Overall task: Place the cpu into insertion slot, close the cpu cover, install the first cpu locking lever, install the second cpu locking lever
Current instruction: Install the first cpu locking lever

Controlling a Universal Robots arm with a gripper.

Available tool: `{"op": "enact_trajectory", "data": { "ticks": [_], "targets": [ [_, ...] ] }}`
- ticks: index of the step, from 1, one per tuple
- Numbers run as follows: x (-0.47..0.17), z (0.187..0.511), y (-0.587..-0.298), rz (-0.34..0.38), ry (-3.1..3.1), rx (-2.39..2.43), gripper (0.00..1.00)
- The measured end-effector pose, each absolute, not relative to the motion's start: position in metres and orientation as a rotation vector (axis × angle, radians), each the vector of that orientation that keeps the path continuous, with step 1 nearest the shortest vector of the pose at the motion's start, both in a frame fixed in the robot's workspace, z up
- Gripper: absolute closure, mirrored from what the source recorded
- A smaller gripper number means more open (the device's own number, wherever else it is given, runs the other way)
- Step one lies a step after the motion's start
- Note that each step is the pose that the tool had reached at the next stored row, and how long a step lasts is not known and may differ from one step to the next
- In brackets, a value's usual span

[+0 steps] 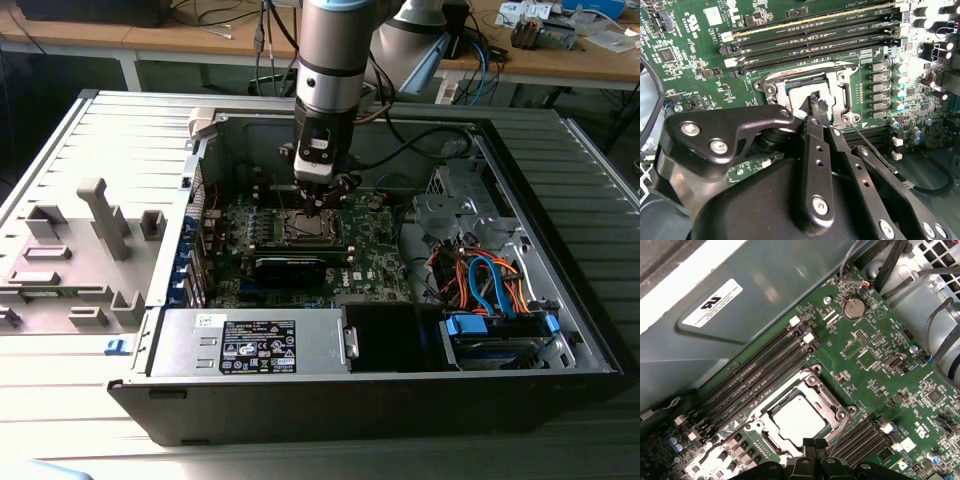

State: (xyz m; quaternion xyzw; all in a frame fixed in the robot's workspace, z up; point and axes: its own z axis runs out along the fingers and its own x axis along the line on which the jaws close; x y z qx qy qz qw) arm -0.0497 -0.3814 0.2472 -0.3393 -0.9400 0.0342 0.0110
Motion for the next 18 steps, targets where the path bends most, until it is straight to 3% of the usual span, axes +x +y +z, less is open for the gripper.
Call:
{"op": "enact_trajectory", "data": {
  "ticks": [18],
  "targets": [
    [-0.0497, 0.2472, -0.3814, 0.108, -2.967, -0.965, 0.89]
  ]
}}
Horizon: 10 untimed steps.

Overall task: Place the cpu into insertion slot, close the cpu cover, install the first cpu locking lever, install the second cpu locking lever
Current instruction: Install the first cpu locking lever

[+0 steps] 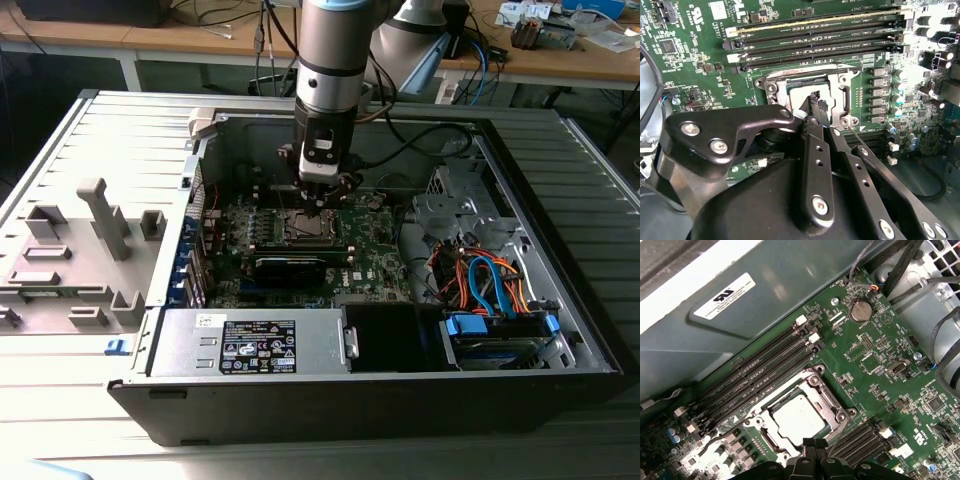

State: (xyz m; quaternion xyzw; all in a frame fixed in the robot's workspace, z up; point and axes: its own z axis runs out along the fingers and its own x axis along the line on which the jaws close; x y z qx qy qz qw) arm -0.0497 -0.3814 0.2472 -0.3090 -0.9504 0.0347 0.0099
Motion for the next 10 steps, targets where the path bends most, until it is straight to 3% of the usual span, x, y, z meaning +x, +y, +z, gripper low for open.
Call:
{"op": "enact_trajectory", "data": {
  "ticks": [10],
  "targets": [
    [-0.0498, 0.2472, -0.3814, 0.109, -2.988, -0.903, 0.89]
  ]
}}
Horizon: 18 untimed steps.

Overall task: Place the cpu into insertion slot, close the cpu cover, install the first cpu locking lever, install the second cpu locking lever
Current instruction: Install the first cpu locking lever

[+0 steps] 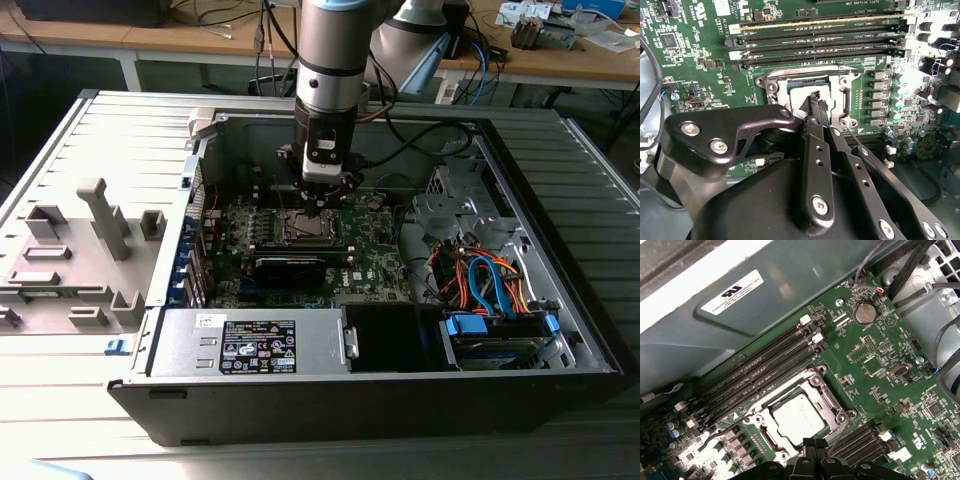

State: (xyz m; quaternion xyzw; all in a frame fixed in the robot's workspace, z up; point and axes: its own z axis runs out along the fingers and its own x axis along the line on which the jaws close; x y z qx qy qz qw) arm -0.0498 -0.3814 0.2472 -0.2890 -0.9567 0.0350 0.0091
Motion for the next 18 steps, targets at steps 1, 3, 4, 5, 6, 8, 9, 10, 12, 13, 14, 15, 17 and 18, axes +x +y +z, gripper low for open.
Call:
{"op": "enact_trajectory", "data": {
  "ticks": [1, 3, 4, 5, 6, 8, 9, 10, 12, 13, 14, 15, 17, 18],
  "targets": [
    [-0.0497, 0.2472, -0.3814, 0.109, -2.99, -0.898, 0.89],
    [-0.0497, 0.2472, -0.3814, 0.109, -2.992, -0.889, 0.89],
    [-0.0497, 0.2472, -0.3814, 0.11, -2.994, -0.885, 0.89],
    [-0.0497, 0.2472, -0.3813, 0.11, -2.995, -0.882, 0.89],
    [-0.0497, 0.2472, -0.3814, 0.11, -2.996, -0.878, 0.89],
    [-0.0497, 0.2473, -0.3814, 0.11, -2.999, -0.87, 0.89],
    [-0.0497, 0.2472, -0.3814, 0.11, -2.999, -0.867, 0.89],
    [-0.0497, 0.2472, -0.3814, 0.11, -3.001, -0.864, 0.89],
    [-0.0497, 0.2472, -0.3814, 0.11, -3.003, -0.857, 0.89],
    [-0.0497, 0.2473, -0.3814, 0.11, -3.004, -0.853, 0.89],
    [-0.0497, 0.2472, -0.3814, 0.11, -3.005, -0.851, 0.89],
    [-0.0497, 0.2472, -0.3814, 0.11, -3.006, -0.847, 0.89],
    [-0.0497, 0.2472, -0.3814, 0.11, -3.007, -0.842, 0.89],
    [-0.0497, 0.2472, -0.3814, 0.11, -3.008, -0.838, 0.89]
  ]
}}
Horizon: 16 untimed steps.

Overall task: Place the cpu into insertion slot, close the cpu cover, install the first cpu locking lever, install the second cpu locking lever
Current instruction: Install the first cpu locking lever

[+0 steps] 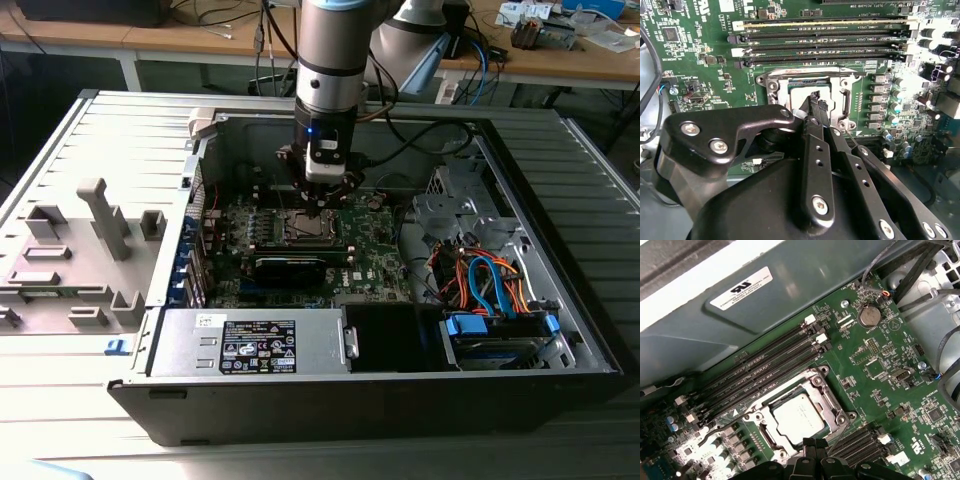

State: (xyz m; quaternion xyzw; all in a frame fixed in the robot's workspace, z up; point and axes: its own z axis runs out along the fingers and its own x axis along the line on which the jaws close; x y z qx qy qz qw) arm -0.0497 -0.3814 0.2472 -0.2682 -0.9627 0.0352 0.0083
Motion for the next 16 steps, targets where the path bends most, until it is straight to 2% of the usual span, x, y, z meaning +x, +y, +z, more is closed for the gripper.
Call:
{"op": "enact_trajectory", "data": {
  "ticks": [16],
  "targets": [
    [-0.0497, 0.2473, -0.3814, 0.111, -3.03, -0.762, 0.89]
  ]
}}
